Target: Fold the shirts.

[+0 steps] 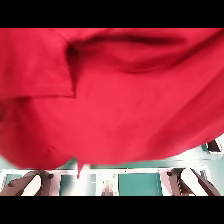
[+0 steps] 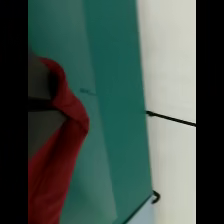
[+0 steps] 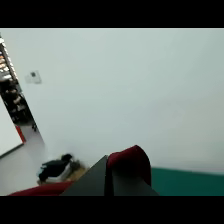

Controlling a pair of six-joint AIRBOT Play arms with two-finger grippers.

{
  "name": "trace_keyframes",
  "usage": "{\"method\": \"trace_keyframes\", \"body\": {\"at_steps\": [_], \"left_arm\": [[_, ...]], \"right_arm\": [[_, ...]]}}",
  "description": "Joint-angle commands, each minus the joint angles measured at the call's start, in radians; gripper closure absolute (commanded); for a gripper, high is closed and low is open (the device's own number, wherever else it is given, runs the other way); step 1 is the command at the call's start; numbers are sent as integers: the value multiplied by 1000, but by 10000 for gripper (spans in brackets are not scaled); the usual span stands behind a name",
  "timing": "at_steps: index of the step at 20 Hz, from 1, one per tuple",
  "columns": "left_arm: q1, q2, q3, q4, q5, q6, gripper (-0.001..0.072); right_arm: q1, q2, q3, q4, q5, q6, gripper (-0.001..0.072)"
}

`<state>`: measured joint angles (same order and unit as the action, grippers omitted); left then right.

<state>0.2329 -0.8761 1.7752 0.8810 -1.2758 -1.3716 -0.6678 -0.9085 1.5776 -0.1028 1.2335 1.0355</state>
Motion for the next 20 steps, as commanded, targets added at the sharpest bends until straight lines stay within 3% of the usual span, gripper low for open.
{"method": "trace_keyframes", "body": {"at_steps": [1, 5, 9, 14, 17, 20], "left_arm": [[1, -26, -346, -41, 64, 52, 684], [1, -248, -660, -218, 339, 268, 684], [1, -589, -596, -388, 413, 399, 685], [1, -803, -401, -432, 444, 411, 685], [1, -806, -365, -433, 518, 410, 684], [2, -806, -333, -425, 462, 411, 685]], "right_arm": [[225, -48, -256, -327, -177, 0, 700], [338, -271, -476, -346, -399, -49, 700], [339, -592, -406, -315, -457, -49, 700], [339, -850, -161, -290, -455, 28, 700], [340, -885, -92, -291, -455, 45, 700], [324, -876, -83, -308, -374, 45, 701]]}}
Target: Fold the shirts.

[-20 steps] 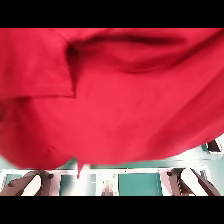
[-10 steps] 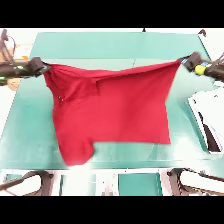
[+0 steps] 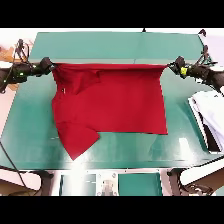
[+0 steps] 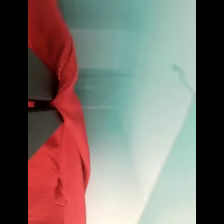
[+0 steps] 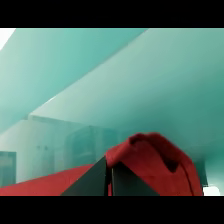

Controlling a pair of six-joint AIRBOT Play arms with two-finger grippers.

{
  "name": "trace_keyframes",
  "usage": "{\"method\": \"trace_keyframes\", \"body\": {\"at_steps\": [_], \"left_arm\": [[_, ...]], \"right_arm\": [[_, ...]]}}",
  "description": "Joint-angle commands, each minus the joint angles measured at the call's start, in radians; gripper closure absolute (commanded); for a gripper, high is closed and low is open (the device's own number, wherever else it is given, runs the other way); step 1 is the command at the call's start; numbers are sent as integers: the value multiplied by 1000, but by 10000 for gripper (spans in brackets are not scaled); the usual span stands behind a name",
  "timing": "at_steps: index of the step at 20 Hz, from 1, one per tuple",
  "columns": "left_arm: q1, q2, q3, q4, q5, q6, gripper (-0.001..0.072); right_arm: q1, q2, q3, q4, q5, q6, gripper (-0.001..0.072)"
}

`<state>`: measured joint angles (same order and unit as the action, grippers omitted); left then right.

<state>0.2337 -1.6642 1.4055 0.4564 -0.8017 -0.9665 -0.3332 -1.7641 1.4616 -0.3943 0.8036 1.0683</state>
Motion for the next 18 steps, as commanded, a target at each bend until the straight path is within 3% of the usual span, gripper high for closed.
{"method": "trace_keyframes", "body": {"at_steps": [1, 5, 8, 11, 18], "left_arm": [[1, -18, 57, 38, -60, 5, 684], [1, -18, 127, 350, -269, -120, 684], [1, -18, 114, 508, -393, -171, 684], [1, -18, 64, 572, -419, -187, 684], [1, -19, -37, 567, -386, -185, 684]], "right_arm": [[-23, -12, 32, -52, 117, 12, 702], [-32, 56, -61, -229, 230, 40, 702], [-31, 114, -203, -245, 230, 39, 702], [-22, 140, -320, -246, 230, 39, 702], [-3, 139, -406, -254, 218, 39, 699]]}}
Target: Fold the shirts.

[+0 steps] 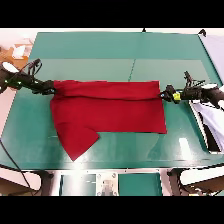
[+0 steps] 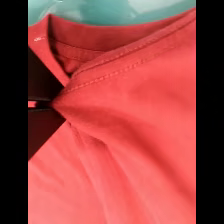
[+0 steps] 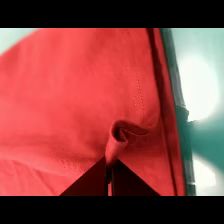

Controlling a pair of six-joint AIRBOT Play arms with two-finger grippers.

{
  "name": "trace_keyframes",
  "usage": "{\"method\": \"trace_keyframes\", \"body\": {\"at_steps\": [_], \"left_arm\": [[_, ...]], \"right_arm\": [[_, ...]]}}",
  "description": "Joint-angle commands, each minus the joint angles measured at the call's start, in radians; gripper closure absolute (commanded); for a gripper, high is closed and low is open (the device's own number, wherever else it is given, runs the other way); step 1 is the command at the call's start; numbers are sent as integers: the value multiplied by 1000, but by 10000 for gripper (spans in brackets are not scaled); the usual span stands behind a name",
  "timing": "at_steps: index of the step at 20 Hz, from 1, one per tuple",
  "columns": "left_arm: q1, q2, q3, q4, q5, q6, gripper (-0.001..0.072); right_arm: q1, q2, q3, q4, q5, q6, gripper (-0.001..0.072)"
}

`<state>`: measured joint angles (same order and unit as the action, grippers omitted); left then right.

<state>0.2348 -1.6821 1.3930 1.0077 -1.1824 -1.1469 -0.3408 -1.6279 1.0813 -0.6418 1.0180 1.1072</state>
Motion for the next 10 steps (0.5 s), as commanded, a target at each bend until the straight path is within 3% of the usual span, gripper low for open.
{"method": "trace_keyframes", "body": {"at_steps": [1, 2, 3, 4, 5, 10], "left_arm": [[0, -1, -24, 3, -10, -5, 684], [0, -1, -24, -6, -22, -5, 682], [0, 0, -23, -19, -50, -5, 539], [0, 0, -18, -20, -95, -6, 215], [0, 2, -14, -19, -142, -27, 133], [0, 41, -74, -10, -394, -139, 133]], "right_arm": [[4, 3, -23, -6, 14, 0, 655], [0, 3, -13, -6, 42, 0, 550], [-8, 4, 4, -6, 91, 1, 542], [-21, 9, 20, -8, 135, 16, 537], [-39, 24, 29, -7, 172, 39, 518], [-112, 192, -41, -108, 258, 98, 518]]}}
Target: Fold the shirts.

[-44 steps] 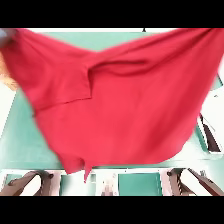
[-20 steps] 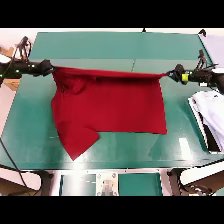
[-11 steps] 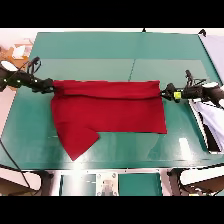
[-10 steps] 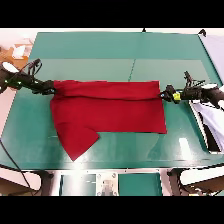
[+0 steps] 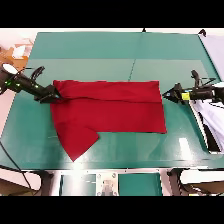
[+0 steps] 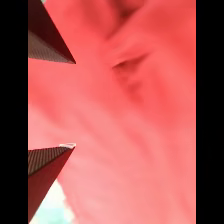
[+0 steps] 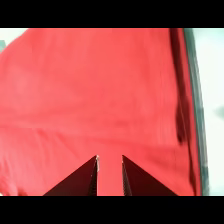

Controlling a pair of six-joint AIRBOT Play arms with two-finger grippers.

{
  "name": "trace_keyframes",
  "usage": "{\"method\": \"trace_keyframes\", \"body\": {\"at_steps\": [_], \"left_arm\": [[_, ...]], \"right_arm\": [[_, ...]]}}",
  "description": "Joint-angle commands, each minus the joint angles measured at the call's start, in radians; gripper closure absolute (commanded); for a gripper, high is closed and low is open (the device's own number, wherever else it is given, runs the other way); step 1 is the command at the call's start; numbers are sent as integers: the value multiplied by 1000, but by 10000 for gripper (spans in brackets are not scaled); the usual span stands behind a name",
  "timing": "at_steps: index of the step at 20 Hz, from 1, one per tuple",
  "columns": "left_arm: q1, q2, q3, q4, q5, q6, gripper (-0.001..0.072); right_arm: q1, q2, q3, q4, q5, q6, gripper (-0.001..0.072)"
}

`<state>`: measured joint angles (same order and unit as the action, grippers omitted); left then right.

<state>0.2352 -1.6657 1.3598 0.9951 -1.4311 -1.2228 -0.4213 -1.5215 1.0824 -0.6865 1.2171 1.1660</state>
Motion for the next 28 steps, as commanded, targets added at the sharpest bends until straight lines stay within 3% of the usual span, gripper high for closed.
{"method": "trace_keyframes", "body": {"at_steps": [1, 4, 5, 8, 10, 12, 19, 22, 24, 25, 28], "left_arm": [[0, 67, -107, 3, -143, -67, 133], [0, 260, -374, 49, -82, -67, 134], [0, 333, -457, 93, -64, -85, 173], [-1, 561, -678, 134, -1, -195, 171], [-1, 664, -793, 134, 63, -288, 170], [-1, 692, -874, 125, 126, -346, 170], [-2, 687, -1028, -9, 373, -346, 171], [-2, 687, -1071, -167, 507, -262, 176], [-2, 687, -1072, -267, 496, -143, 663], [-2, 687, -1063, -278, 473, -129, 684], [-2, 687, -1020, -269, 415, -108, 684]], "right_arm": [[-35, 135, -92, -92, 59, 54, 519], [-36, 328, -309, -163, 57, 102, 524], [-36, 399, -384, -182, 54, 124, 526], [-35, 648, -608, -204, -17, 167, 537], [-34, 777, -715, -203, -106, 166, 469], [-34, 826, -779, -167, -208, 166, 472], [-34, 816, -806, -137, -263, 166, 482], [-34, 815, -808, -137, -262, 166, 479], [-34, 815, -817, -136, -248, 166, 447], [-34, 816, -827, -136, -233, 167, 361], [-34, 815, -876, -131, -220, 222, 336]]}}
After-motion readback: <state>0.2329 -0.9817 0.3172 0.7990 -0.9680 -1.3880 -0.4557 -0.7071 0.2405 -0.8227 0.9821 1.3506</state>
